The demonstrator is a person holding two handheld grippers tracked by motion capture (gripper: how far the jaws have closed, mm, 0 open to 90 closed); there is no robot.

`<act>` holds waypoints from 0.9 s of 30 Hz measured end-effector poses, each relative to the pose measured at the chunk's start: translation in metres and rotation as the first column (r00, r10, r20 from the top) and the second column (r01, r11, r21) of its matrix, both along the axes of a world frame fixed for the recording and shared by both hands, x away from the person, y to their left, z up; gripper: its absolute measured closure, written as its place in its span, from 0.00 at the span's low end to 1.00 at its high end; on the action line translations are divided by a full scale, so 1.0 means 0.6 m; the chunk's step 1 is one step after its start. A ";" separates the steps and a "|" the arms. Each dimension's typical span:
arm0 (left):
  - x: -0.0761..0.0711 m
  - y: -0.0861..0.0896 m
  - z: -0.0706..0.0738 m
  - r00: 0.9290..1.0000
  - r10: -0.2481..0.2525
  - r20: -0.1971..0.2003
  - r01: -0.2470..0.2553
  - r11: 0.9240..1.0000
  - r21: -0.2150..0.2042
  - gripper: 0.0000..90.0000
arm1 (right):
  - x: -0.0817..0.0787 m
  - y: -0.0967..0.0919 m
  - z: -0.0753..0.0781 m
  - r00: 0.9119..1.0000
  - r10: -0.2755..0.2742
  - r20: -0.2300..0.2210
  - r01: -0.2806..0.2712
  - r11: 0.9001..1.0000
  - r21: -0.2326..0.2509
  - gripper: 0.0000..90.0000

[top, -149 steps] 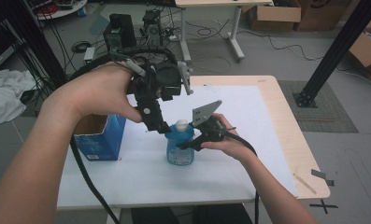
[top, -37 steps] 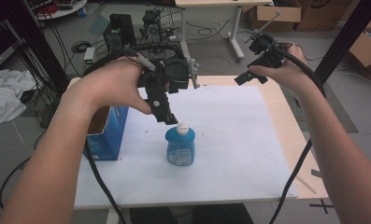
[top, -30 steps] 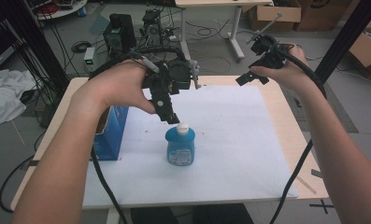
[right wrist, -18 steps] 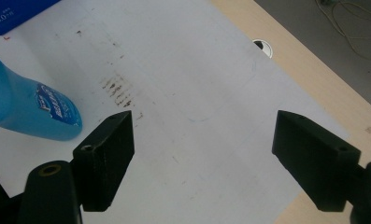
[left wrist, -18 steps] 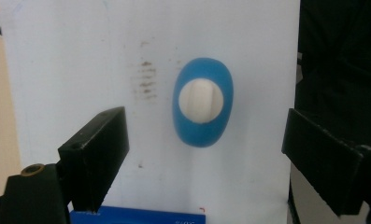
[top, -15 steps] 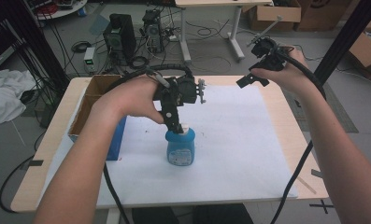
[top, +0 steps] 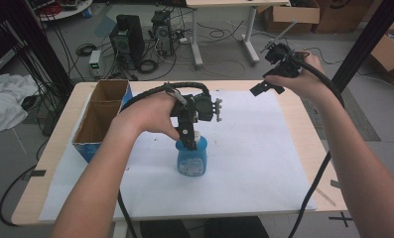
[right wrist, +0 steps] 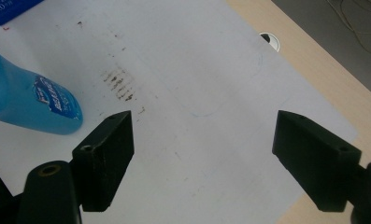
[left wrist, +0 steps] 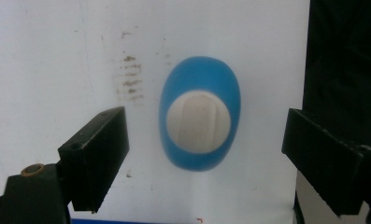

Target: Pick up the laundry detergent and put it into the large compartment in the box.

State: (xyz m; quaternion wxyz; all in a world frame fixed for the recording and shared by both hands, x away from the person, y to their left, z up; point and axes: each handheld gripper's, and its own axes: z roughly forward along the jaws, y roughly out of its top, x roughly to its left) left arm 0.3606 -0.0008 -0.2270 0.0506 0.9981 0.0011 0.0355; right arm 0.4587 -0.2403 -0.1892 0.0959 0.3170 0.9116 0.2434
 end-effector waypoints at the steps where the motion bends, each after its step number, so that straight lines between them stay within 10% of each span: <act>1: 0.001 -0.002 -0.004 1.000 -0.001 -0.003 0.001 1.000 0.005 0.17 | 0.000 0.000 -0.001 1.000 -0.001 -0.001 0.001 1.000 -0.003 0.23; 27: 0.012 -0.016 -0.080 1.000 0.007 -0.029 -0.006 0.999 0.048 0.17 | 0.004 0.004 -0.016 1.000 0.006 -0.006 -0.006 1.000 -0.010 0.23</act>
